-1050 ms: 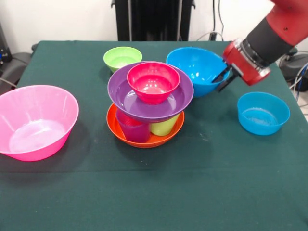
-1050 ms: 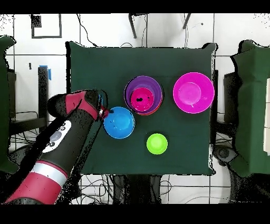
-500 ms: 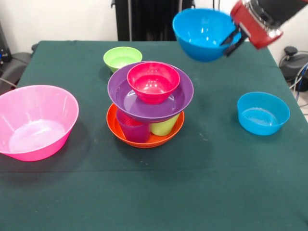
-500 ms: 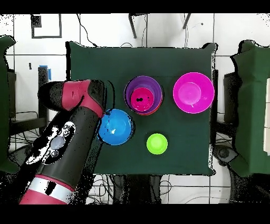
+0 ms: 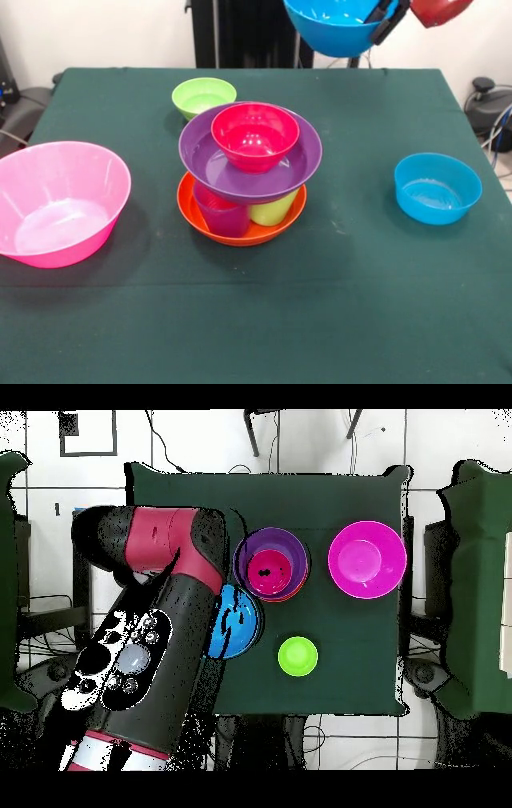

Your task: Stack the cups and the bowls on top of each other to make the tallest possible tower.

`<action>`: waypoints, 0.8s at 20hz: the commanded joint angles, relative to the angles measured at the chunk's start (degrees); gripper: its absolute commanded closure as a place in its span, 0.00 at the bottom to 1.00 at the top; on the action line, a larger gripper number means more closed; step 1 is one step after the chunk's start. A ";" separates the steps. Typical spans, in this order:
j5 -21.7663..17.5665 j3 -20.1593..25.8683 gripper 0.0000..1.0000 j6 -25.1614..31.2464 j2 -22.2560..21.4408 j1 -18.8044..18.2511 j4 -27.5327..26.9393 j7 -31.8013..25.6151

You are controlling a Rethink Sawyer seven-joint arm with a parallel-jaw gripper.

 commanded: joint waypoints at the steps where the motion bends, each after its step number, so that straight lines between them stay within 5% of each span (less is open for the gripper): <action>1: -5.42 7.38 1.00 3.97 1.31 -2.42 -7.55 -9.05; 16: -13.36 6.13 1.00 4.72 7.30 -7.70 -25.03 -20.01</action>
